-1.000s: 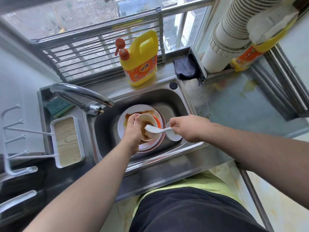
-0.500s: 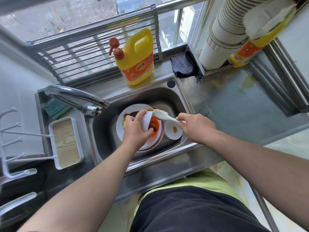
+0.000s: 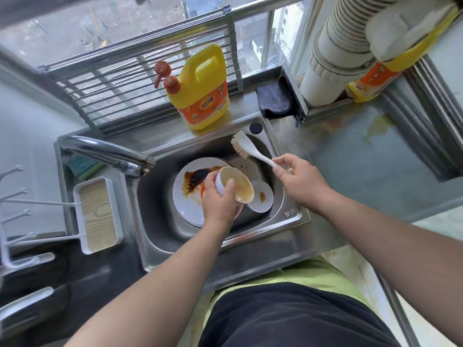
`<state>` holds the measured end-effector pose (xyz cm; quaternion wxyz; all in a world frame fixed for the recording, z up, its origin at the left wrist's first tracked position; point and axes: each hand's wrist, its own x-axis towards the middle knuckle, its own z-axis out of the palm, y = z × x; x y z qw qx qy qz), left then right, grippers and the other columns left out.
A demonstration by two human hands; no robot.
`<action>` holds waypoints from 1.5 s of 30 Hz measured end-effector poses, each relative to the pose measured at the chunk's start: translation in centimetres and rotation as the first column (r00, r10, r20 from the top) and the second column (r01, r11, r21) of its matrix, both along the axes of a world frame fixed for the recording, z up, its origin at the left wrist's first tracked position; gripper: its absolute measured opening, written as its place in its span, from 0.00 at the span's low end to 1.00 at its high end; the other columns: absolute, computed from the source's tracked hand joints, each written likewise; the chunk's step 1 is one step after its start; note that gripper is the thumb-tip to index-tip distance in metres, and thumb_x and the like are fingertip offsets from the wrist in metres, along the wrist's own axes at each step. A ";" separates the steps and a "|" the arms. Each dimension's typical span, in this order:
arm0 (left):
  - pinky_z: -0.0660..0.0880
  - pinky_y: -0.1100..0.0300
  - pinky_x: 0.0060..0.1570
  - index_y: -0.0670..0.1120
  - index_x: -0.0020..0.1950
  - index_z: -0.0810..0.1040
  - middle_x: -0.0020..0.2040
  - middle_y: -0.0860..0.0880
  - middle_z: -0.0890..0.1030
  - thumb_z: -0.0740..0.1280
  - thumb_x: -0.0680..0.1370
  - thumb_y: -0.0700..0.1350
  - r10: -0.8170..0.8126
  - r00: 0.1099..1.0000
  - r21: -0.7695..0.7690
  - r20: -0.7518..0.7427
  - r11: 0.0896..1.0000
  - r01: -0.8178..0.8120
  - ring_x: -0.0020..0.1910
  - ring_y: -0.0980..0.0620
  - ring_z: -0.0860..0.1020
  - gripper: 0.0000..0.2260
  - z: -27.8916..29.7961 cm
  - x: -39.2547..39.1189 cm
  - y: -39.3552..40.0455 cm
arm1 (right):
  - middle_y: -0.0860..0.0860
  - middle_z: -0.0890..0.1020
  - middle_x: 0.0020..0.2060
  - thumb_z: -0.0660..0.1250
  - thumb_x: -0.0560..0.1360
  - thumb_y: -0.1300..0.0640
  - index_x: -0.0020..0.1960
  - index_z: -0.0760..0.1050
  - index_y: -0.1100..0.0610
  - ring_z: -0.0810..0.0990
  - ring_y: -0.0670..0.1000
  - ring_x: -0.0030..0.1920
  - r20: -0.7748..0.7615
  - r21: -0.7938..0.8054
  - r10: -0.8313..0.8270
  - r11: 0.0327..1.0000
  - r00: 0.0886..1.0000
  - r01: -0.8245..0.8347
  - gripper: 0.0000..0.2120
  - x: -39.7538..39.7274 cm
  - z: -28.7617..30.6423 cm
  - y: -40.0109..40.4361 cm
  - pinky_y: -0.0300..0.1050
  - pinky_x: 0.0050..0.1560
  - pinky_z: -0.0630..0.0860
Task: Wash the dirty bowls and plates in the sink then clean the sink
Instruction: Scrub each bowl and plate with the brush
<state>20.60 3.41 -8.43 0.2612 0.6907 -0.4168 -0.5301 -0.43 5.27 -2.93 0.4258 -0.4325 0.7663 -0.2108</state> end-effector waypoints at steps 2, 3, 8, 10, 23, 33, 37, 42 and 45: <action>0.77 0.48 0.60 0.63 0.75 0.65 0.66 0.52 0.72 0.69 0.79 0.61 -0.147 0.985 0.000 0.093 0.989 0.148 0.60 0.49 0.75 0.26 -0.7 -1.4 0.5 | 0.42 0.78 0.35 0.65 0.82 0.45 0.59 0.79 0.41 0.76 0.45 0.37 0.030 -0.007 0.007 1.000 1.000 -0.006 0.07 -0.9 0.1 -0.3 0.44 0.40 0.69; 0.73 0.52 0.61 0.62 0.77 0.63 0.65 0.53 0.71 0.68 0.79 0.62 -0.243 0.951 0.017 0.191 0.970 0.244 0.60 0.52 0.73 0.28 -1.0 -2.0 0.8 | 0.43 0.78 0.34 0.66 0.82 0.45 0.58 0.79 0.41 0.76 0.46 0.36 0.049 -0.004 0.014 1.000 0.999 -0.014 0.07 -1.3 0.1 -0.3 0.44 0.39 0.70; 0.70 0.52 0.59 0.58 0.78 0.62 0.67 0.46 0.72 0.70 0.79 0.53 -0.483 0.787 0.216 0.383 0.875 0.432 0.66 0.44 0.74 0.30 -3.2 -5.1 1.5 | 0.40 0.75 0.26 0.67 0.81 0.45 0.55 0.79 0.37 0.73 0.47 0.31 0.126 0.012 0.024 1.000 0.992 -0.026 0.04 -2.4 -1.0 0.6 0.45 0.38 0.71; 0.71 0.53 0.62 0.54 0.78 0.66 0.69 0.44 0.74 0.69 0.79 0.49 -0.540 0.736 0.224 0.408 0.841 0.493 0.67 0.43 0.74 0.28 -4.6 -5.7 1.3 | 0.40 0.75 0.26 0.67 0.81 0.44 0.55 0.79 0.37 0.73 0.46 0.31 0.138 0.022 0.030 0.999 0.990 -0.033 0.04 -2.5 -1.4 1.1 0.45 0.38 0.70; 0.73 0.45 0.66 0.55 0.74 0.71 0.70 0.44 0.70 0.67 0.80 0.43 -0.066 0.817 0.046 0.573 0.998 0.048 0.67 0.41 0.71 0.23 -2.9 3.2 -2.3 | 0.42 0.74 0.26 0.68 0.81 0.45 0.55 0.79 0.37 0.72 0.45 0.30 0.220 0.058 0.015 0.998 0.975 -0.028 0.04 -1.3 -2.5 0.7 0.46 0.40 0.71; 0.80 0.39 0.61 0.60 0.64 0.76 0.60 0.45 0.82 0.64 0.75 0.37 0.042 0.993 0.454 0.114 0.886 -0.090 0.58 0.40 0.79 0.23 -6.6 5.8 -3.3 | 0.43 0.73 0.28 0.67 0.82 0.45 0.56 0.78 0.36 0.72 0.48 0.33 0.205 0.066 0.076 0.994 0.976 -0.091 0.05 1.0 -1.1 1.7 0.50 0.41 0.73; 0.82 0.40 0.59 0.66 0.64 0.76 0.61 0.48 0.81 0.58 0.75 0.31 0.207 0.971 0.457 -0.117 0.880 -0.132 0.61 0.42 0.79 0.31 -3.7 6.8 -3.2 | 0.36 0.76 0.27 0.66 0.83 0.43 0.57 0.79 0.37 0.73 0.41 0.30 0.125 0.069 0.208 0.974 0.970 -0.218 0.06 1.9 0.4 1.2 0.44 0.38 0.74; 0.84 0.43 0.54 0.56 0.71 0.75 0.64 0.43 0.82 0.60 0.86 0.43 0.411 0.850 0.488 -0.329 0.845 -0.219 0.62 0.39 0.81 0.15 -2.5 8.7 -2.6 | 0.42 0.78 0.35 0.61 0.83 0.41 0.60 0.76 0.36 0.77 0.46 0.36 -0.063 0.189 0.551 0.825 0.832 -0.533 0.08 5.1 3.4 -0.3 0.48 0.39 0.75; 0.83 0.41 0.57 0.57 0.71 0.74 0.66 0.45 0.82 0.58 0.86 0.60 0.386 0.845 0.482 -0.371 0.857 -0.180 0.64 0.40 0.81 0.16 -2.3 9.2 -2.1 | 0.49 0.80 0.46 0.55 0.85 0.44 0.60 0.70 0.39 0.78 0.56 0.43 -0.221 0.305 0.679 0.730 0.700 -0.612 0.07 8.0 3.6 -1.4 0.52 0.44 0.79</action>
